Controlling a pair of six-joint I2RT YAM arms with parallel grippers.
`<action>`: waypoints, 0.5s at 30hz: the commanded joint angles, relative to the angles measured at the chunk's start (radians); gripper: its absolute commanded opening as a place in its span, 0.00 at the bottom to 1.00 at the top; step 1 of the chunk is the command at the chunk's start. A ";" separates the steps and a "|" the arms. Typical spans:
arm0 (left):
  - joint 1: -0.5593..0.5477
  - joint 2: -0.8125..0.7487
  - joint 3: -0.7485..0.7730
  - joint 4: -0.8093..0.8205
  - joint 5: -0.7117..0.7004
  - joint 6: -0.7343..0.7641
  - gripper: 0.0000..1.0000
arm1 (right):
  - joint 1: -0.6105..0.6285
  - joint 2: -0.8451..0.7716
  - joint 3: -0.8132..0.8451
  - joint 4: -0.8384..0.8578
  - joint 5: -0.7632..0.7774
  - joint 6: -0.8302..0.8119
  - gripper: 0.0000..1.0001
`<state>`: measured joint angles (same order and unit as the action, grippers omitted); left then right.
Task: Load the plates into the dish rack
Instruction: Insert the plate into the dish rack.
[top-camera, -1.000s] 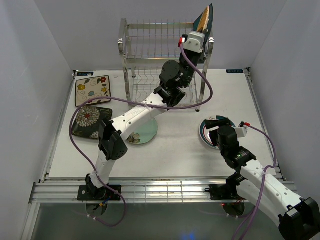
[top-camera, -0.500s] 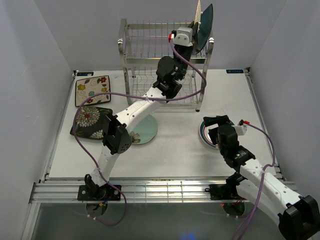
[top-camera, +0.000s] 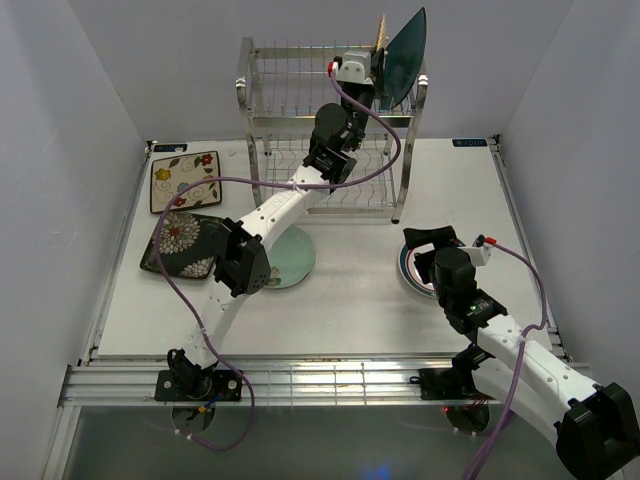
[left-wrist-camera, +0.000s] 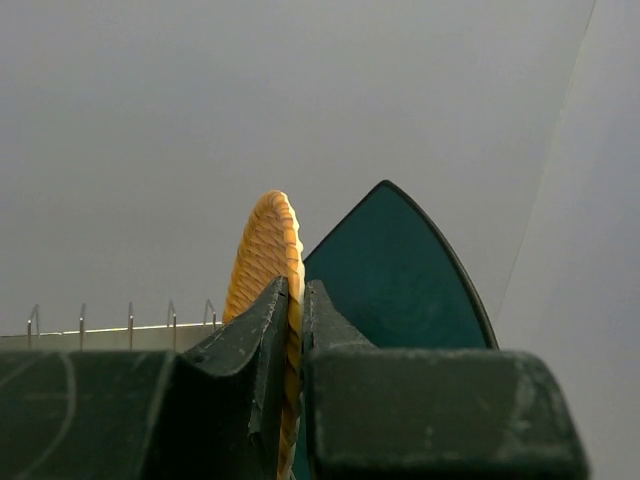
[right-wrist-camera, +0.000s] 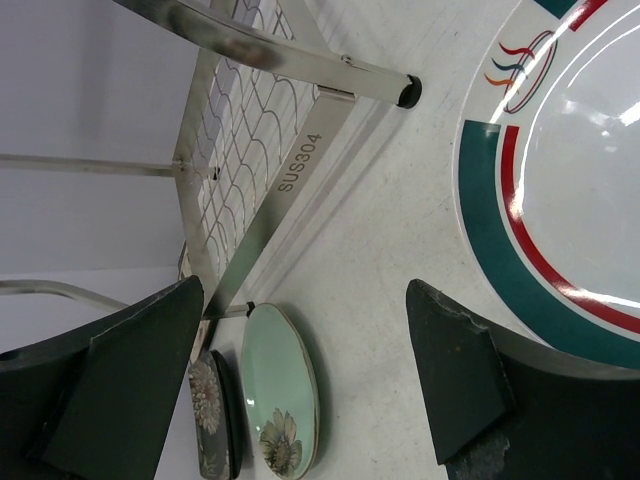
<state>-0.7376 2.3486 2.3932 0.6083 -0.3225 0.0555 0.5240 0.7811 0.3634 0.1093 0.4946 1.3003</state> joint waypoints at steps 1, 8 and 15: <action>-0.013 -0.022 0.075 0.053 0.054 -0.003 0.00 | -0.001 0.003 0.000 0.056 0.021 -0.013 0.88; -0.029 -0.038 0.060 0.091 0.072 0.052 0.00 | -0.001 0.003 -0.003 0.058 0.029 -0.019 0.88; -0.074 -0.081 0.031 0.134 0.083 0.124 0.00 | 0.001 -0.005 -0.007 0.056 0.021 -0.026 0.87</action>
<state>-0.7868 2.3585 2.4134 0.6678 -0.2768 0.1413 0.5240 0.7853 0.3626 0.1257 0.4950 1.2919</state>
